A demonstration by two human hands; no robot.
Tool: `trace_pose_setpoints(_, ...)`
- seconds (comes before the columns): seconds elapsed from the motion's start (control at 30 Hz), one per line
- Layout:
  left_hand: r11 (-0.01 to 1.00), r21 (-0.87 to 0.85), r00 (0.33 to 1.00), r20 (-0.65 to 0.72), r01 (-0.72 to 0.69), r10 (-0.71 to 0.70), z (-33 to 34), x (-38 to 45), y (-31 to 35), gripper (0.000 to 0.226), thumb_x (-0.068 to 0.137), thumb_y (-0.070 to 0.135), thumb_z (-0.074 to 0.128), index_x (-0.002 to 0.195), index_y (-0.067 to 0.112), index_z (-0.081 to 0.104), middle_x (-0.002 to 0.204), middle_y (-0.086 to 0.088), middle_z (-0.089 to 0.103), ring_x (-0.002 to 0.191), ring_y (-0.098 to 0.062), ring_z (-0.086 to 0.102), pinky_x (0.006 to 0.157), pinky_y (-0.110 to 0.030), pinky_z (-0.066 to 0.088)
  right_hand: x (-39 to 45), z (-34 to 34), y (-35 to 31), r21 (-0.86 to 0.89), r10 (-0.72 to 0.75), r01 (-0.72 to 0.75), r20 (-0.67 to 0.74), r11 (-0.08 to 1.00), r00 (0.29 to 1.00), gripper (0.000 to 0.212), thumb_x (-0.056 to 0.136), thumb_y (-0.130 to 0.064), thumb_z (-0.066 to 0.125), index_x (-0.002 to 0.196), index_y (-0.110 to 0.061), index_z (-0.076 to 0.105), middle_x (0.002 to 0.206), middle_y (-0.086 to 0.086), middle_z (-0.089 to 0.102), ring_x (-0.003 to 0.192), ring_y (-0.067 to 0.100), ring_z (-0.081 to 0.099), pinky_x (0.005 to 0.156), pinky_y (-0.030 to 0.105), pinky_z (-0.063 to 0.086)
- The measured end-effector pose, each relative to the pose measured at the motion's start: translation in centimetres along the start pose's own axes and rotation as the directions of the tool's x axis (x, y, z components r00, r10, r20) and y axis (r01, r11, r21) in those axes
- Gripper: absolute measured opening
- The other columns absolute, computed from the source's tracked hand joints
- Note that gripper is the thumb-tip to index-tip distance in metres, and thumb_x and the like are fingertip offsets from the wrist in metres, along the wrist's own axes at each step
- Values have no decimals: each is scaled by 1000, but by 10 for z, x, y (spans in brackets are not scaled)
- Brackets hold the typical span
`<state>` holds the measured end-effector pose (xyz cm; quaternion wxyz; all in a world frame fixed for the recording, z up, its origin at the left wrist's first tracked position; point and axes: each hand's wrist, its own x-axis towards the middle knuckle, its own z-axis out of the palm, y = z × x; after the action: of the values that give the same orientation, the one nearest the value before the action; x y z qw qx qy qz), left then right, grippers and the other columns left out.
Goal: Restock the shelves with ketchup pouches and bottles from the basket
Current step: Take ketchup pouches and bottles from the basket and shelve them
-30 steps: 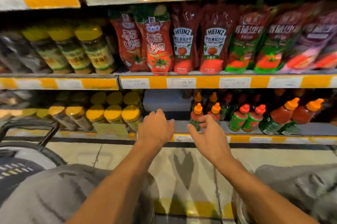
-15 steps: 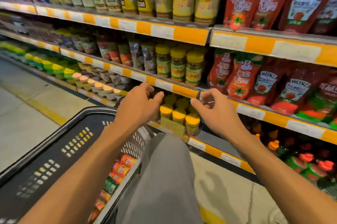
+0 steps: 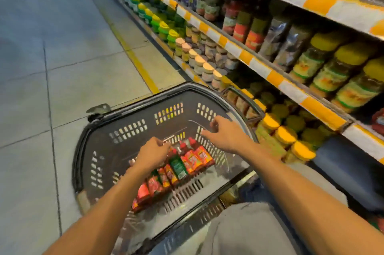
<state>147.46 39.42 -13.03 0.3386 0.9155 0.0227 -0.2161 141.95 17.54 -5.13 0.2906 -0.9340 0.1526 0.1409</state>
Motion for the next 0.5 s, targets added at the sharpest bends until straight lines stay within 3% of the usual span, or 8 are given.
trace_pose_setpoints(0.17,971,-31,971,10,238,-237,17,18,-69,39,93,40,59,110,5,58,110,-18,70,104,-34,64,85,-37,49,45,53,5,-110,-7,38,270,993,963,48,93,-58,61,111,-15,48,117,15,62,103,31,60,69,38,40)
trace_pose_setpoints(0.27,943,1,943,6,332,-332,32,24,-95,58,93,37,61,135,1,45,128,-20,63,118,-37,59,94,-37,47,72,77,2,-162,-2,58,330,985,944,54,90,-54,66,119,-10,51,123,14,62,114,33,60,77,34,42)
trace_pose_setpoints(0.33,934,-24,934,14,357,-357,44,29,-104,61,91,37,65,137,2,45,129,-19,62,118,-36,60,97,-39,49,88,97,2,-159,14,47,362,986,932,60,90,-50,68,131,-10,52,126,13,63,116,32,61,88,34,49)
trace_pose_setpoints(0.4,931,-49,933,13,361,-361,55,35,-111,59,89,38,70,133,5,50,124,-16,65,112,-34,63,96,-43,51,100,119,3,-140,48,10,402,990,915,77,91,-49,68,148,-8,38,136,16,59,123,34,58,100,36,48)
trace_pose_setpoints(0.5,928,-14,928,10,372,-372,68,47,-120,55,86,46,72,124,8,56,113,-12,68,104,-32,65,92,-45,54,117,148,11,-128,85,-31,439,991,894,89,91,-51,68,154,-5,25,149,17,49,134,36,50,107,41,43)
